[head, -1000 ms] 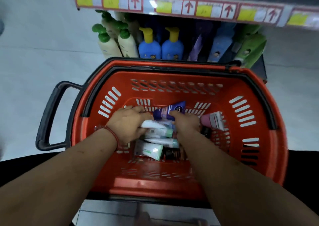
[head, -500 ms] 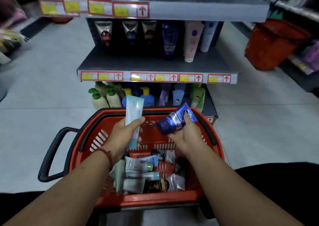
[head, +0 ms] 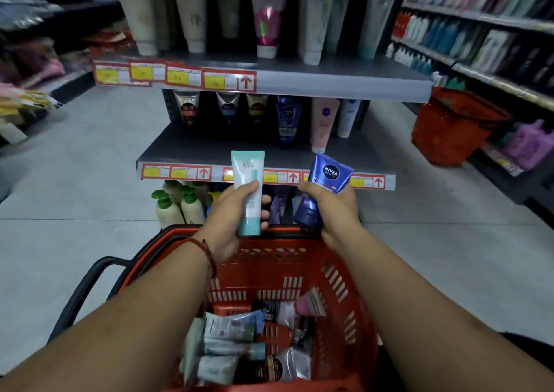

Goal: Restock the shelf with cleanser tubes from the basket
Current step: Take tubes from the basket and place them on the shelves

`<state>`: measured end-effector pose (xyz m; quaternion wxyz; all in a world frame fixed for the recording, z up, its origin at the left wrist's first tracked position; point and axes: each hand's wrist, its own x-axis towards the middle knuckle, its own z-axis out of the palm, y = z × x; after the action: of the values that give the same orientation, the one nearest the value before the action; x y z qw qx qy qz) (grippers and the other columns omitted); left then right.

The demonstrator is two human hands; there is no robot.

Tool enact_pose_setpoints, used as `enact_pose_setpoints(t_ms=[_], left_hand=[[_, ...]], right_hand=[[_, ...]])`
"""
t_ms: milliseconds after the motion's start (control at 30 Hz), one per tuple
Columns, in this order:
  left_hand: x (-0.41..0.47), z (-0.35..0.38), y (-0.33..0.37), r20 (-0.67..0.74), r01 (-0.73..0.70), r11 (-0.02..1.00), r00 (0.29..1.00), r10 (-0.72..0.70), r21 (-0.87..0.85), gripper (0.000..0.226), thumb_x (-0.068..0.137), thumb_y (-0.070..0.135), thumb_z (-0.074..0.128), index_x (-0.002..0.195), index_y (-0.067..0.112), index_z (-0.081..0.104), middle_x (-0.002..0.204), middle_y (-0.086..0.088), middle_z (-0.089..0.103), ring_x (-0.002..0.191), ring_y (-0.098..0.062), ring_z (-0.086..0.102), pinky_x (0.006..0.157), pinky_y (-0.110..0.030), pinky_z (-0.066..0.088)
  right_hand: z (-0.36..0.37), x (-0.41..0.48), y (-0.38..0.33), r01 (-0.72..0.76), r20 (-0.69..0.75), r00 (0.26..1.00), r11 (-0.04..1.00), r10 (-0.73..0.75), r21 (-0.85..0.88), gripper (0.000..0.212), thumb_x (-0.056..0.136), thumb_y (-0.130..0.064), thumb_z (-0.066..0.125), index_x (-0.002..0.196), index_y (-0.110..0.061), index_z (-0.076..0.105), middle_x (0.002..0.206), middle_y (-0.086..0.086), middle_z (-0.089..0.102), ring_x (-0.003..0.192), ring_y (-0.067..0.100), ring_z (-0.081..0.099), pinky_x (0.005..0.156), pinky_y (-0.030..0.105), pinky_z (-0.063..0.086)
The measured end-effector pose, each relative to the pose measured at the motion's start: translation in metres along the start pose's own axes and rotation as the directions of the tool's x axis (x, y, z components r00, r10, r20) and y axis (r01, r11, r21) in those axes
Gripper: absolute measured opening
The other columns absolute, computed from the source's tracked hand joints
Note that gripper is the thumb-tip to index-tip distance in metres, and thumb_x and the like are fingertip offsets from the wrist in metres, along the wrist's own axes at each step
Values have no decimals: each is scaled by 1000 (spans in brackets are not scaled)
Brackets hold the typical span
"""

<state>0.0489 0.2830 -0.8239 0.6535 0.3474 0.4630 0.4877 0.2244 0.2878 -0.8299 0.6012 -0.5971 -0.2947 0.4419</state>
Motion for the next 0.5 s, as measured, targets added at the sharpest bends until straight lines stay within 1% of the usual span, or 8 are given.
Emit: enact_pose_setpoints(t_ms=[67,100,167,200,267,333,400,500], left_hand=[[12,0,9,8,-22,1000,1000,22,3,25,100,29,61,118,12,62,92,-7,75,68,-21,67,61,-35,57],[19,-1,14,9,-30,1000,1000,30,9,23,100,28,60,116,13,62,95,-7,75,71,-21,68,63,-36,57],[33,-1,23,6,-28,1000,1000,28,11,22,101,28,58,118,13,61,94,-7,74,71,-20,67,65,-36,56],[40,-2,27,1,-20,1000,1000,20,11,22,102,27,57,118,13,60,90,-6,73,70,-20,66,64,-35,54],[55,-2,35,-7,-1,1000,1000,1,15,19,102,27,55,112,12,61,80,-3,71,67,-19,63,64,-35,52],[70,-3,38,-15,10,1000,1000,-9,27,20,101,28,55,108,11,63,80,-4,71,68,-20,63,64,-35,52],[87,-4,38,-32,-7,998,999,8,56,26,100,28,56,115,8,63,84,-7,74,68,-21,64,64,-35,53],[112,-5,37,-45,-30,998,998,33,51,35,99,25,57,125,3,59,86,-11,74,63,-22,63,60,-32,54]], right_hand=[[3,13,-9,45,-15,999,995,-46,-88,54,43,-40,89,88,-28,61,80,1,74,76,29,73,75,56,62],[6,19,-14,62,-13,998,993,-64,-98,56,44,-37,89,91,-29,58,83,2,73,76,29,72,75,56,62],[12,30,-24,109,9,994,989,-109,-104,60,51,-30,88,101,-22,55,89,5,70,74,25,68,73,49,62],[16,36,-27,131,18,991,985,-130,-113,61,54,-29,87,104,-19,54,92,7,69,74,24,66,72,45,61],[24,50,-29,158,28,987,978,-156,-135,61,55,-30,86,105,-17,52,96,10,68,75,23,65,70,43,59],[32,65,-27,171,50,985,975,-165,-144,62,53,-33,85,103,-19,51,94,9,65,73,23,62,65,41,57],[41,81,-22,166,76,985,974,-155,-157,63,54,-31,86,107,-19,52,94,8,66,72,21,61,63,35,54],[54,109,-13,204,103,977,960,-187,-190,55,66,-17,87,110,-15,55,93,4,68,71,15,63,63,29,53]])
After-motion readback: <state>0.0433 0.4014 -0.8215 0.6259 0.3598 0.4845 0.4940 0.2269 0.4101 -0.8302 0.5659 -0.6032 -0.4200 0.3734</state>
